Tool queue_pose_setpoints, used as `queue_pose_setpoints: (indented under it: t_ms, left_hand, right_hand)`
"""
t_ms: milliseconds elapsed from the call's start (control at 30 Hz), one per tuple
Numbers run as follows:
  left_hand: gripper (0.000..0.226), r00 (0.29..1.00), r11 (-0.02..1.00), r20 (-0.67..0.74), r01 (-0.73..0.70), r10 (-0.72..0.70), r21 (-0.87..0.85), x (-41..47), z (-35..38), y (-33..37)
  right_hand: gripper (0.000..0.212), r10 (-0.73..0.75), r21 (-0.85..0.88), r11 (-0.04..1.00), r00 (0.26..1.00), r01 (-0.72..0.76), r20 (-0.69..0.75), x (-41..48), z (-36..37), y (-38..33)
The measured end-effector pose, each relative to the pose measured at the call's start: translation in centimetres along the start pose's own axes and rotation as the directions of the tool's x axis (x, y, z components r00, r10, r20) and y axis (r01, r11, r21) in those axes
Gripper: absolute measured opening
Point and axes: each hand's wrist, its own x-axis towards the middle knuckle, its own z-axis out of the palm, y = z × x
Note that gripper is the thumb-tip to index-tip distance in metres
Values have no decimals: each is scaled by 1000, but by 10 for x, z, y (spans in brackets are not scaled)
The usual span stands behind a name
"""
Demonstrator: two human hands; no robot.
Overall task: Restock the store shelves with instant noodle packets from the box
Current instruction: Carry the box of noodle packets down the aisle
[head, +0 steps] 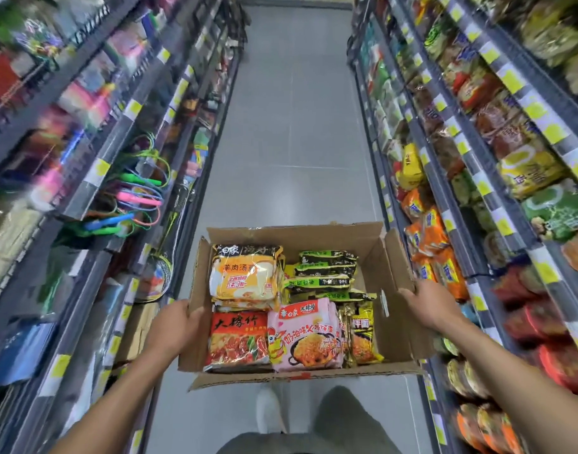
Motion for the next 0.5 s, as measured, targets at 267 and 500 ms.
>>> queue_pose_setpoints:
  t_ms: [267,500]
  left_hand:
    - [26,1000,1000,4,-8,8,7,147,-25,82]
    - [27,999,999,-5,42,-42,-14,254,-49,164]
  right_hand:
    - [37,14,20,1000,1000,-14,6,145,-40,-41]
    - [37,-62,-6,998,997,62,38,287,-98,-78]
